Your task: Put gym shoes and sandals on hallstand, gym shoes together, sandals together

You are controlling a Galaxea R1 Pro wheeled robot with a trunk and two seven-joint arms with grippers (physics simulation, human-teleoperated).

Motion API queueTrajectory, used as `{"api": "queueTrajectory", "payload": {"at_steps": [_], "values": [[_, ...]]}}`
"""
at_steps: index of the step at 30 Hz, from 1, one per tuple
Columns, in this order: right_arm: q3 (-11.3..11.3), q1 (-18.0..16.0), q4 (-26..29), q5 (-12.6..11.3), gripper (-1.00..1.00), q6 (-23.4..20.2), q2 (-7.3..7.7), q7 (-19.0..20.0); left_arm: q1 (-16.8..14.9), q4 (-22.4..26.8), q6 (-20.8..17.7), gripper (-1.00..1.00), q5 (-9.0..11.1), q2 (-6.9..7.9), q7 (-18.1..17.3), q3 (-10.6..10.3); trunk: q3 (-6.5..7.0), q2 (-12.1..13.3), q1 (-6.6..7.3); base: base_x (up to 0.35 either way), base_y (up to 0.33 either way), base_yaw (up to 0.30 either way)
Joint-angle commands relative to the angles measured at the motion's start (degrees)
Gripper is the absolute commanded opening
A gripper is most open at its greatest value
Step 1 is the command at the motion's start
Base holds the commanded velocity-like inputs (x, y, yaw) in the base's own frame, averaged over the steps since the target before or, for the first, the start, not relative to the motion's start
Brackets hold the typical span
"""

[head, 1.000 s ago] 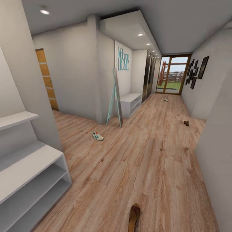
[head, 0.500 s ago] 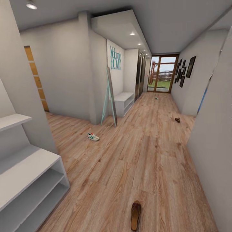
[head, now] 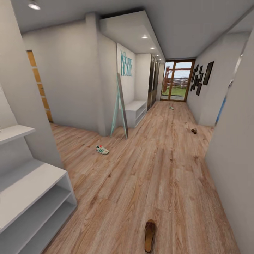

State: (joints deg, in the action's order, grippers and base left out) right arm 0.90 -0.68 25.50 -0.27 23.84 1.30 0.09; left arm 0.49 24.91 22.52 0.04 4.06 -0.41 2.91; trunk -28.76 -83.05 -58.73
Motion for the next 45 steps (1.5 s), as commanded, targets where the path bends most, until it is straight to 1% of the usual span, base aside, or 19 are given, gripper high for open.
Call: {"api": "queueTrajectory", "payload": {"at_steps": [1, 2, 5, 8, 20, 23, 24, 25, 27, 33, 36, 38, 39, 40, 41, 42, 43, 44, 45], "values": [[0.1, 0.0, 0.0, 0.0, 1.0, 0.2, -0.01, 0.0, 0.0, 0.1, 0.1, 1.0, 0.0, -0.01, 0.0, 0.1, -0.05, 0.0, 0.0, 0.0, 0.176, -0.001], [0.2, 0.0, -0.6, 0.0, 1.0, 0.2, 0.0, -0.2, 0.0, 0.0, 0.4, 1.0, 0.0, 0.39, 0.0, 2.0, -0.05, 0.0, 0.0, 0.0, 0.232, -0.016], [0.3, 0.0, -1.8, 0.0, 1.0, 0.3, 0.12, -0.2, 0.0, 0.0, 0.6, 1.0, 0.0, 0.53, -0.1, 3.7, -0.05, 0.0, 0.0, 0.0, 0.159, -0.086], [0.3, 0.0, -2.3, 0.0, 1.0, 0.3, 0.51, -0.3, 0.0, 0.1, 0.6, 1.0, 0.0, 0.47, -0.1, 4.5, -0.05, 0.0, 0.0, 0.0, 0.065, -0.19], [0.4, 0.0, -2.9, 0.2, 1.0, 0.4, 1.19, -0.4, -0.1, 0.1, 0.6, 1.0, -0.1, -0.25, -0.2, 4.7, -0.05, 0.0, 0.0, 0.0, 0.013, -0.166], [0.4, 0.0, -2.8, 0.2, 1.0, 0.4, 2.04, -0.4, -0.2, 0.1, 0.6, 1.0, 0.0, -0.35, -0.3, 4.6, -0.05, 0.0, 0.0, 0.0, 0.002, -0.044], [0.4, 0.0, -2.7, 0.1, 1.0, 0.4, 3.39, -0.4, -0.3, 0.1, 0.6, 1.0, 0.1, -0.43, -0.3, 4.6, -0.05, 0.0, 0.0, 0.0, 0.0, -0.014], [0.4, 0.0, -2.6, 0.1, 1.0, 0.4, 3.64, -0.4, -0.3, 0.1, 0.6, 1.0, 0.1, -0.45, -0.3, 4.6, -0.05, 0.0, 0.0, 0.0, 0.0, -0.011], [0.4, 0.0, -2.6, 0.1, 1.0, 0.4, 4.13, -0.4, -0.4, 0.1, 0.6, 1.0, 0.1, -0.46, -0.3, 4.5, -0.05, 0.0, 0.0, 0.0, 0.0, -0.007], [0.4, -0.1, -2.4, 0.0, 1.0, 0.4, 4.46, -0.4, -1.1, 0.1, -0.1, 1.0, 0.1, -0.46, -0.5, 4.4, -0.05, 0.0, 0.0, 0.0, 0.0, -0.003], [0.3, -0.3, -1.6, 0.0, 1.0, 0.3, 4.57, -0.4, -3.1, 0.0, -0.4, 1.0, -0.1, -0.46, -0.6, 4.4, -0.05, 0.0, 0.0, 0.0, 0.0, 0.0], [0.3, -1.0, 1.2, 0.0, 1.0, 0.2, 4.7, -0.4, -7.3, -0.4, -1.3, 1.0, -0.2, -0.42, -0.6, 4.4, -0.05, 0.0, 0.0, 0.0, 0.0, 0.0], [0.3, -1.0, 1.2, 0.0, 1.0, 0.2, 4.7, -0.4, -7.3, -0.4, -1.3, 1.0, -0.2, -0.42, -0.6, 4.4, -0.05, 0.0, 0.0, 0.0, 0.0, 0.0], [0.3, -1.2, 2.5, 0.1, 1.0, 0.1, 4.75, -0.4, -9.2, -0.7, -2.1, 1.0, -0.3, -0.45, -0.6, 4.4, -0.05, 0.0, 0.0, 0.0, 0.0, 0.0], [0.3, -1.2, 2.5, 0.1, 1.0, 0.1, 4.75, -0.4, -9.2, -0.7, -2.1, 1.0, -0.3, -0.45, -0.6, 4.4, -0.05, 0.0, 0.0, 0.0, 0.0, 0.0], [0.3, -1.6, 3.8, 0.1, 1.0, 0.0, 4.79, -0.3, -11.4, -0.9, -3.4, 1.0, -0.4, -0.53, -0.6, 4.4, -0.05, 0.0, 0.0, 0.0, 0.0, 0.0], [0.3, -1.6, 3.8, 0.1, 1.0, 0.0, 4.79, -0.3, -11.4, -0.9, -3.4, 1.0, -0.4, -0.53, -0.6, 4.4, -0.05, 0.0, 0.0, 0.0, 0.0, 0.0], [0.3, -3.1, 6.1, 0.1, 1.0, -1.0, 4.96, -0.3, -16.2, -1.0, -7.6, 1.0, -0.5, -0.96, -0.6, 4.2, -0.05, 0.0, 0.0, 0.0, 0.0, 0.0], [0.3, -4.4, 7.0, 0.1, 1.0, -2.3, 5.16, -0.3, -18.7, -1.1, -10.2, 1.0, -0.6, -1.21, -0.6, 4.1, -0.05, 0.0, 0.0, 0.0, 0.0, 0.0]]}}
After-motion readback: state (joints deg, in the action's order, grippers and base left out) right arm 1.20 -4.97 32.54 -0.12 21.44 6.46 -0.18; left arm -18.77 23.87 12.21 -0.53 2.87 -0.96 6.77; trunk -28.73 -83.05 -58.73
